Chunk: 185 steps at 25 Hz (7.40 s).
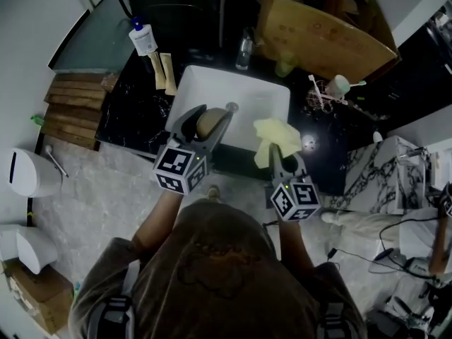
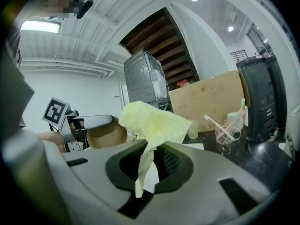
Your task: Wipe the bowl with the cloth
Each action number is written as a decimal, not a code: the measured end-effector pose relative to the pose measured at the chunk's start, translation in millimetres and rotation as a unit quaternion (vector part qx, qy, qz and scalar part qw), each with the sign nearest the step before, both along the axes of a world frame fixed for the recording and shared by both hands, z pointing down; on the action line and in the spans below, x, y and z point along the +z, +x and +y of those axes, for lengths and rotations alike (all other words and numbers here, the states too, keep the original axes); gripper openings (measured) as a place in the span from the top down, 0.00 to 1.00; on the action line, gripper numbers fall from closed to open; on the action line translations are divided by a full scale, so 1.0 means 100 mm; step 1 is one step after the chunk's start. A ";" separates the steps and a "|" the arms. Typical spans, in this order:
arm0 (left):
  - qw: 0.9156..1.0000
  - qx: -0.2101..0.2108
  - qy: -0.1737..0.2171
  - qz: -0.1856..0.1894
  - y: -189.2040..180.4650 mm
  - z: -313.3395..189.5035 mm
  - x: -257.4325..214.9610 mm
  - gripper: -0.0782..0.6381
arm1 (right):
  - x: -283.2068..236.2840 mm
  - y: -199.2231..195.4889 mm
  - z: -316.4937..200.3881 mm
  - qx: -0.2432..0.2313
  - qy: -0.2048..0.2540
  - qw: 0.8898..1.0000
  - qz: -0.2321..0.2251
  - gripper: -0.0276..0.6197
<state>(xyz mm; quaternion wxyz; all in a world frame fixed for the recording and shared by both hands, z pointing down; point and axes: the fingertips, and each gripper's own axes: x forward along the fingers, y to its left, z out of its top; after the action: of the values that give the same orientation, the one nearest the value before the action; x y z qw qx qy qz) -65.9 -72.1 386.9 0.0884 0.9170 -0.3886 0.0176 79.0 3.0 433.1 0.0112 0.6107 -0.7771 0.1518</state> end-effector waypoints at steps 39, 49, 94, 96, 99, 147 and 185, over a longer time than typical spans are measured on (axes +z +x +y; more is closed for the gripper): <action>0.990 0.087 -0.006 -0.107 0.95 -1.08 0.56 0.54 | -0.54 -0.20 -1.74 -0.173 0.031 0.983 0.049 0.93; 0.986 0.122 -0.020 -0.112 1.23 -1.04 0.74 0.54 | -0.71 -0.44 -1.90 -0.207 0.053 0.976 0.038 0.93; 0.983 0.158 -0.024 -0.089 1.25 -0.79 0.53 0.54 | -0.10 -0.18 -1.95 -0.226 0.001 0.968 0.107 0.93; 0.983 0.162 -0.025 -0.086 1.24 -0.77 0.53 0.54 | -0.06 -0.16 -1.94 -0.227 -0.003 0.967 0.113 0.93; 0.984 0.162 -0.031 -0.070 1.20 -0.78 0.50 0.54 | -0.01 -0.09 -1.93 -0.226 -0.012 0.968 0.110 0.93; 0.978 0.132 -0.088 0.134 0.81 -1.17 -0.25 0.54 | 0.68 0.05 -1.34 -0.276 -0.057 0.949 0.138 0.93; 0.962 0.140 -0.135 0.190 1.15 -1.22 -0.05 0.55 | 0.52 -0.43 -1.27 -0.307 -0.032 0.946 0.100 0.93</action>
<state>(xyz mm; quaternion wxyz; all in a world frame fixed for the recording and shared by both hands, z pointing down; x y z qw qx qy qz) 49.5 -194.2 381.4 0.2800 0.9284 -0.2262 -0.0927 36.3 -124.1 484.7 0.1543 0.3540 -0.9166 0.1038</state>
